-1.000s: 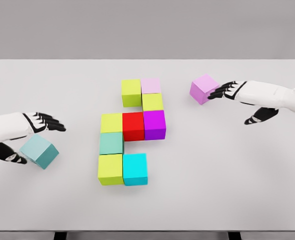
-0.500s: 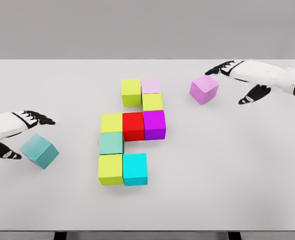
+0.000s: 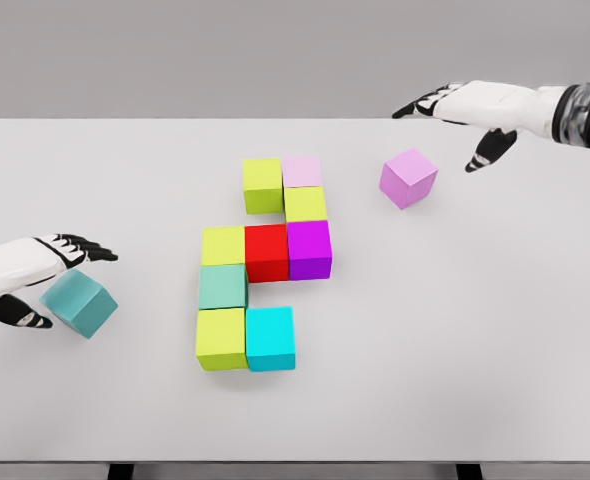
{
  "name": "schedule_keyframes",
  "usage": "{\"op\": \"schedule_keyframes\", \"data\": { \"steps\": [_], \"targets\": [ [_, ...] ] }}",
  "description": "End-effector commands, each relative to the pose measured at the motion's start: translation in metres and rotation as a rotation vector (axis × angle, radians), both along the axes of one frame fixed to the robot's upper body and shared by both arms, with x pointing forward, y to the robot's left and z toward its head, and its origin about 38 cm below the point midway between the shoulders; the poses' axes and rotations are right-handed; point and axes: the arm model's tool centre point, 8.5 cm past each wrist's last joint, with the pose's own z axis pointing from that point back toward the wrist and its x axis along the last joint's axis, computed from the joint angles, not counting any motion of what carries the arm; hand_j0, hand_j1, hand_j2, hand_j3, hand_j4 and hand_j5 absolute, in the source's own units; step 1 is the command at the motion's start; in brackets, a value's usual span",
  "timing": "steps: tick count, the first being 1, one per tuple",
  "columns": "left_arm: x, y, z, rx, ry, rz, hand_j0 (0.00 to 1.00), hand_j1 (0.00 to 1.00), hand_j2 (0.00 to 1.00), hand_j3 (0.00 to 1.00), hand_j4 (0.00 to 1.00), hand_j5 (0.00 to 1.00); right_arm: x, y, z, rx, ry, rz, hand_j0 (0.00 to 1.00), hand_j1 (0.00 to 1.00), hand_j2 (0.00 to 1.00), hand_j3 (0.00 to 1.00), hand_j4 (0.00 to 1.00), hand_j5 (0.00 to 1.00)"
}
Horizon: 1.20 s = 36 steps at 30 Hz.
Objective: Assemble the squares on the desktop into the number 2
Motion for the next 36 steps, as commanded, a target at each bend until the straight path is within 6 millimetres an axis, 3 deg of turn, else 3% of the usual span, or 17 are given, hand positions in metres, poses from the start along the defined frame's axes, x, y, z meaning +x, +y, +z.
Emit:
{"op": "schedule_keyframes", "data": {
  "steps": [1, 6, 26, 36],
  "targets": [
    [0.001, 0.001, -0.001, 0.006, -0.001, 0.006, 1.0, 1.0, 1.0, 1.0, 1.0, 1.0, -0.005, 0.005, -0.03, -0.055, 0.072, 0.017, 1.0, 1.0, 1.0, 1.0, 1.0, 1.0],
    [0.0, 0.0, -0.001, 0.005, 0.0, 0.001, 1.0, 1.0, 1.0, 1.0, 1.0, 1.0, 0.009, 0.001, -0.05, -0.045, 0.131, -0.074, 1.0, 1.0, 1.0, 1.0, 1.0, 1.0],
    [-0.001, -0.005, -0.014, 0.002, 0.007, 0.001, 1.0, 1.0, 1.0, 1.0, 1.0, 1.0, 0.027, 0.024, -0.067, -0.009, 0.172, -0.109, 1.0, 1.0, 1.0, 1.0, 1.0, 1.0],
    [-0.004, -0.002, -0.019, 0.02, 0.018, 0.015, 0.97, 0.97, 0.97, 0.97, 0.97, 0.97, 0.036, 0.024, -0.077, -0.002, 0.198, -0.141, 1.0, 1.0, 1.0, 1.0, 1.0, 1.0]
  ]
}}
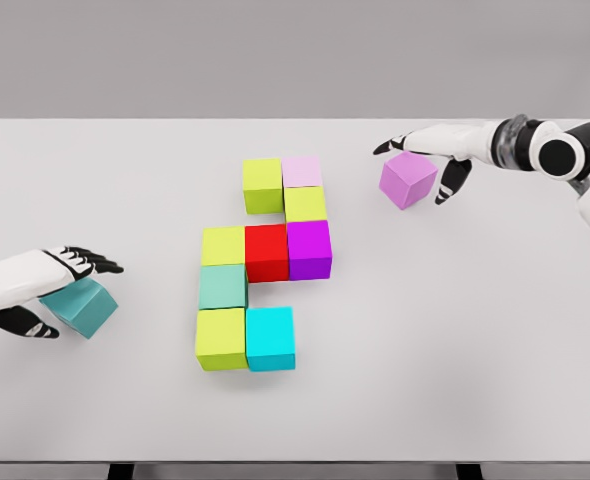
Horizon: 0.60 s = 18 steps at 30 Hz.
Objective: Assemble the squares on the desktop into the number 2
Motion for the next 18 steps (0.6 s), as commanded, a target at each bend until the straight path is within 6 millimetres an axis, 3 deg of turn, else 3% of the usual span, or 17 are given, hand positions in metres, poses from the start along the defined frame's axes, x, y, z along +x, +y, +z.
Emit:
{"op": "schedule_keyframes", "data": {
  "steps": [1, 11, 13, 14, 18],
  "targets": [
    [0.0, 0.001, 0.0, 0.006, -0.002, 0.007, 0.97, 0.97, 0.97, 0.97, 0.97, 0.97, 0.002, 0.0, -0.004, 0.004, 0.01, -0.011, 1.0, 1.0, 1.0, 1.0, 1.0, 1.0],
    [-0.004, 0.002, -0.006, 0.009, 0.017, 0.012, 0.74, 0.74, 0.74, 0.74, 0.74, 0.74, 0.009, 0.001, -0.017, -0.019, 0.027, -0.033, 1.0, 1.0, 1.0, 1.0, 1.0, 1.0],
    [-0.004, 0.002, -0.006, 0.007, 0.019, 0.01, 0.64, 0.64, 0.64, 0.64, 0.64, 0.64, 0.01, 0.0, -0.018, -0.022, 0.029, -0.035, 1.0, 1.0, 1.0, 1.0, 1.0, 1.0],
    [-0.005, 0.001, -0.006, 0.007, 0.019, 0.006, 0.52, 0.52, 0.52, 0.52, 0.52, 0.52, 0.01, 0.0, -0.017, -0.022, 0.027, -0.035, 1.0, 1.0, 1.0, 1.0, 1.0, 1.0],
    [-0.005, 0.002, -0.006, 0.008, 0.021, 0.008, 0.52, 0.52, 0.52, 0.52, 0.52, 0.52, 0.012, -0.003, -0.016, -0.026, 0.027, -0.046, 1.0, 1.0, 1.0, 1.0, 1.0, 1.0]
  ]
}}
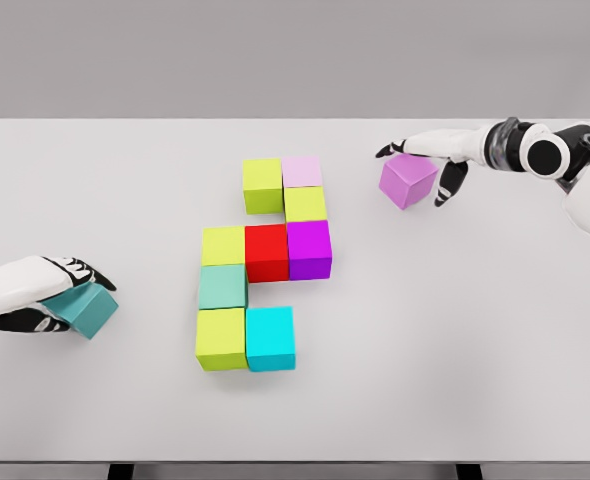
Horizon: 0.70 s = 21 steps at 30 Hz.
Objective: Assemble the squares on the desktop into the number 2
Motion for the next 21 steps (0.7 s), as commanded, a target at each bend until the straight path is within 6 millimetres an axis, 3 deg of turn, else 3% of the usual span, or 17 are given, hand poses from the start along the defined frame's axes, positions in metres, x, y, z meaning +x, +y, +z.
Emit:
{"op": "schedule_keyframes", "data": {
  "steps": [1, 15, 21],
  "targets": [
    [-0.001, 0.0, -0.002, 0.008, 0.006, -0.006, 0.52, 0.52, 0.52, 0.52, 0.52, 0.52, 0.001, -0.001, -0.001, 0.001, 0.002, -0.004, 1.0, 1.0, 1.0, 1.0, 1.0, 1.0],
    [-0.002, -0.002, 0.0, 0.012, 0.008, -0.009, 0.36, 0.36, 0.36, 0.36, 0.36, 0.36, 0.004, 0.009, 0.005, -0.015, -0.018, 0.013, 0.96, 0.96, 0.96, 0.96, 0.96, 0.96],
    [0.008, -0.009, 0.021, 0.004, -0.05, -0.021, 0.34, 0.34, 0.34, 0.34, 0.34, 0.34, 0.004, 0.01, 0.005, -0.016, -0.019, 0.016, 0.89, 0.89, 0.89, 0.89, 0.89, 0.89]
  ]
}}
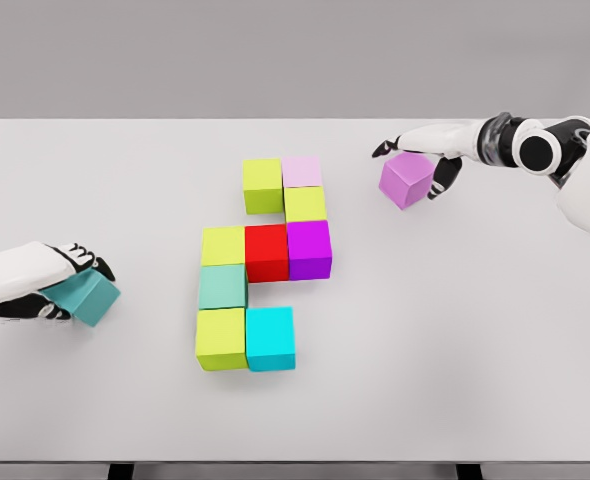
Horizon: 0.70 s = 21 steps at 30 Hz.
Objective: Assemble the squares on the desktop into the number 2
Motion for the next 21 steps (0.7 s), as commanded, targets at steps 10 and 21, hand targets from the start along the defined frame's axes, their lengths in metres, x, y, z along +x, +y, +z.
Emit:
{"op": "schedule_keyframes", "data": {
  "steps": [10, 21],
  "targets": [
    [0.03, -0.016, 0.036, -0.033, -0.123, 0.011, 0.33, 0.33, 0.33, 0.33, 0.33, 0.33, 0.0, 0.0, -0.001, 0.001, 0.003, -0.001, 0.83, 0.83, 0.83, 0.83, 0.83, 0.83],
    [0.065, -0.042, 0.043, -0.12, -0.194, 0.049, 0.34, 0.34, 0.34, 0.34, 0.34, 0.34, -0.001, 0.001, -0.003, 0.002, 0.005, 0.004, 0.68, 0.68, 0.68, 0.68, 0.68, 0.68]
  ]
}}
